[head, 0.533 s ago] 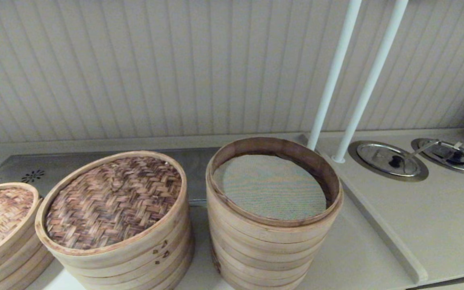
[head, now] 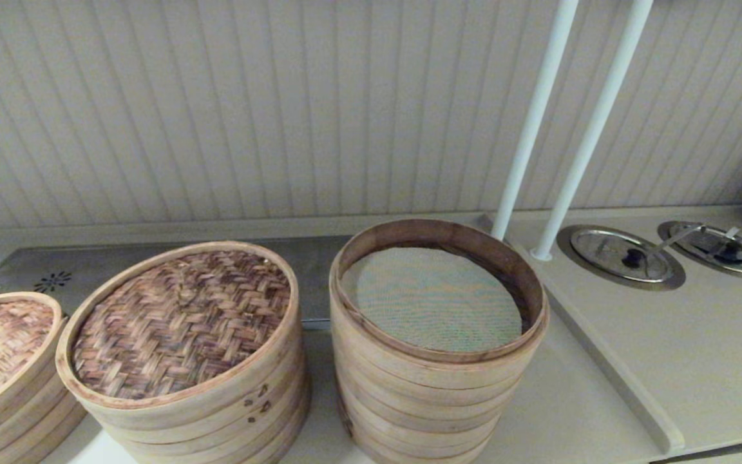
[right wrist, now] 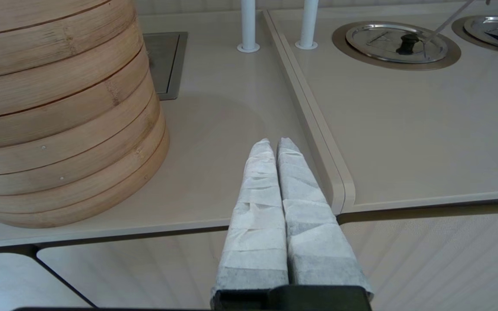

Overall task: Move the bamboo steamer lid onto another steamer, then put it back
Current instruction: Pick up the steamer

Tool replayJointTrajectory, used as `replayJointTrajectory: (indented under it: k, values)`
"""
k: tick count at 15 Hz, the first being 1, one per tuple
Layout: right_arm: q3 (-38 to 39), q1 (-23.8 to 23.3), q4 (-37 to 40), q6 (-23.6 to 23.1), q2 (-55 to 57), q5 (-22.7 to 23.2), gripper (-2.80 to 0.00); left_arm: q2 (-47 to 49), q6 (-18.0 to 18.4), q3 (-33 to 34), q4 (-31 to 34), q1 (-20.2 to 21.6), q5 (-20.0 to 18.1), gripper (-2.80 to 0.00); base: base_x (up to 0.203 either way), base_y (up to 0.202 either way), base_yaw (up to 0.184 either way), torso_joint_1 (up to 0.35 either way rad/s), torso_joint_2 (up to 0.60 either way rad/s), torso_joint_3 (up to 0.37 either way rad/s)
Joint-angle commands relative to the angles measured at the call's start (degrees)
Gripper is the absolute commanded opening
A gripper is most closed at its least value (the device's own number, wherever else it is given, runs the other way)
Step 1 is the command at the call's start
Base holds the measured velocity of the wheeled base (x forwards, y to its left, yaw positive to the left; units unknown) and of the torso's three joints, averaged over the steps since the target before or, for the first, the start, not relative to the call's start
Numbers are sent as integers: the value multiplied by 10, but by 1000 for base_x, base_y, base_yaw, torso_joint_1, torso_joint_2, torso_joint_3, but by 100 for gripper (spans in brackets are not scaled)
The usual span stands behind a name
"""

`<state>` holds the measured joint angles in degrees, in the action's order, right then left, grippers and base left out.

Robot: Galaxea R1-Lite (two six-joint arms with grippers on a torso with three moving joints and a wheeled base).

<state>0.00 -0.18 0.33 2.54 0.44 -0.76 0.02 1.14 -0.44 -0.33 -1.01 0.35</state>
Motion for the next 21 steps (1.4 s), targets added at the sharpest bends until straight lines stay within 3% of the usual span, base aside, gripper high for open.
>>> replayJointTrajectory:
  k: [1,2,5,7,10,14,17,19,21]
  values:
    - [2,0,0,0,1,0,-280,1,-2,-47,6,0,1,-280,0,0,0,0,0,0]
    - [2,0,0,0,1,0,-280,6,-3,-86,29,0,1,-280,0,0,0,0,0,0]
    - [2,0,0,0,1,0,-280,37,-2,-224,180,0,-6,-280,0,0,0,0,0,0]
    - [2,0,0,0,1,0,-280,98,-1,-285,217,0,-30,-280,0,0,0,0,0,0]
    - [2,0,0,0,1,0,-280,230,-3,-342,227,-2,-54,-280,0,0,0,0,0,0]
    - [2,0,0,0,1,0,-280,423,-3,-413,226,-3,-148,-280,0,0,0,0,0,0]
    - [2,0,0,0,1,0,-280,547,-3,-464,227,-8,-195,-280,0,0,0,0,0,0]
    - [2,0,0,0,1,0,-280,608,-4,-490,226,-32,-208,-280,0,0,0,0,0,0]
    - [2,0,0,0,1,0,-280,648,-5,-500,223,-75,-186,-280,0,0,0,0,0,0]
